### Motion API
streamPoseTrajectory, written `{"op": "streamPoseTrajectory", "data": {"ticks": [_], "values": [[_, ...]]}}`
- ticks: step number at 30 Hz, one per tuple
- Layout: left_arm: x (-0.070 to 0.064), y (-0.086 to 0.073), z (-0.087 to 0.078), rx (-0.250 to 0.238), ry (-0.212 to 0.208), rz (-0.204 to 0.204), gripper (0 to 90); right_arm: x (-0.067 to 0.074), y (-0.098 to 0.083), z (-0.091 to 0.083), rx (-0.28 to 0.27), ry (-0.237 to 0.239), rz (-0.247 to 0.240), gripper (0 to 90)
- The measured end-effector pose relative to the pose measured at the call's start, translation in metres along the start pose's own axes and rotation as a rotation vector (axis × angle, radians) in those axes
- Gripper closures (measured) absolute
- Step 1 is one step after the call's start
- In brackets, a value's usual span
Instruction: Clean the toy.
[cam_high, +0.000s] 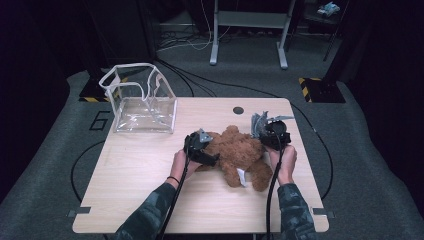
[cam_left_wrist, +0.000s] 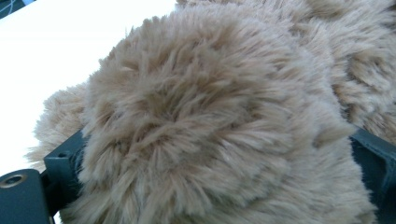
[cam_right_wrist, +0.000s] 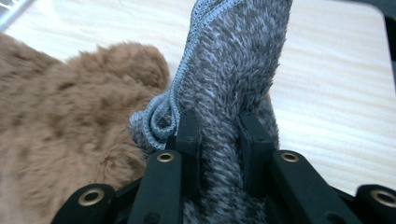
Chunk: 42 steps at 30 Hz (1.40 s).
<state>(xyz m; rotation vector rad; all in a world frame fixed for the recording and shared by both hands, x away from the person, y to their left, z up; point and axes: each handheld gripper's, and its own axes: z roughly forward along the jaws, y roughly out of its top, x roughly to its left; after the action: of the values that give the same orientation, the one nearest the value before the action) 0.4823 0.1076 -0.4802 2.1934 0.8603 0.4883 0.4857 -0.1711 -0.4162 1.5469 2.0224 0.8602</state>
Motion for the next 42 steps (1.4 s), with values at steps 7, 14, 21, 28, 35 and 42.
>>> {"op": "streamPoseTrajectory", "data": {"ticks": [7,14,21,28,35,42], "values": [[0.001,0.000,0.000,-0.011,0.000,-0.009,5.6,0.021,0.009,-0.023,-0.094,0.065,-0.064,73.1],[0.001,0.000,0.000,-0.014,0.001,-0.009,5.6,0.072,0.020,-0.029,-0.121,0.148,-0.184,73.0],[0.001,-0.001,0.001,-0.021,0.001,-0.020,5.6,0.119,0.010,0.003,-0.029,0.181,-0.279,72.7],[0.000,0.000,0.001,-0.017,0.001,-0.014,5.6,0.110,0.003,0.009,-0.009,0.175,-0.262,73.3],[0.002,0.000,0.001,-0.021,-0.005,-0.009,5.6,0.085,-0.002,-0.003,-0.010,0.126,-0.245,73.9],[0.002,0.001,0.001,-0.019,-0.010,-0.006,5.6,0.052,-0.011,-0.012,-0.023,0.098,-0.181,74.1]]}}
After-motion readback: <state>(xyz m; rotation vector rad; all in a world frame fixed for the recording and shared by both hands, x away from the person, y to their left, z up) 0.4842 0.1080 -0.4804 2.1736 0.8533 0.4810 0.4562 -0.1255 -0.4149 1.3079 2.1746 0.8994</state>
